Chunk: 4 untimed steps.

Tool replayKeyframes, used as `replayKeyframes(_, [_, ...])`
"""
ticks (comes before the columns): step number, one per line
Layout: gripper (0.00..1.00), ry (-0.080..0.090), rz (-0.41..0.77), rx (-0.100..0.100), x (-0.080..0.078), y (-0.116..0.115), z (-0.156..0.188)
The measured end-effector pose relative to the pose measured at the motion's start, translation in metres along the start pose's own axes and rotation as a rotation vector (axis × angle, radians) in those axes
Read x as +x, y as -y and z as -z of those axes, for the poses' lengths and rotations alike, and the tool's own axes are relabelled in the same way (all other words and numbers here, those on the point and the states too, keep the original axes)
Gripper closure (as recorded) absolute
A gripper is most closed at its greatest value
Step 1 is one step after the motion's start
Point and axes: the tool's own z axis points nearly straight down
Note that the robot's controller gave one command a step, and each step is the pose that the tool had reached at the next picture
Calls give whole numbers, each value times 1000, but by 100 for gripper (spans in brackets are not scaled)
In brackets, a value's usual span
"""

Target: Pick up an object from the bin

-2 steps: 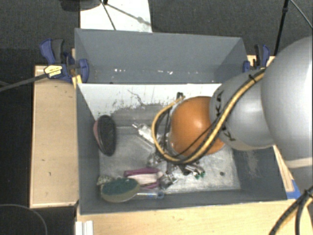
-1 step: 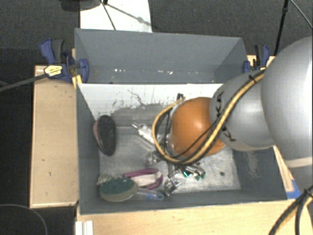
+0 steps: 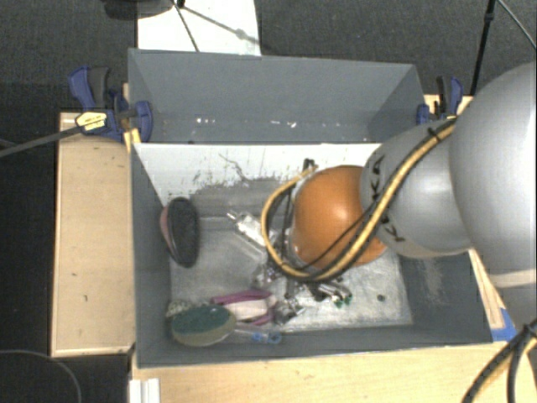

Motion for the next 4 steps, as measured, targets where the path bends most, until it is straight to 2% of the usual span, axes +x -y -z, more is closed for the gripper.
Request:
replayKeyframes(1, [100,-6,44,6,-27,-41,-1])
replayKeyframes(2, [100,-2,336,-3,-51,-100,124])
replayKeyframes(3, [0,-8,334,-4,-50,-99,121])
replayKeyframes(4, [0,-7,413,-1,-51,-107,24])
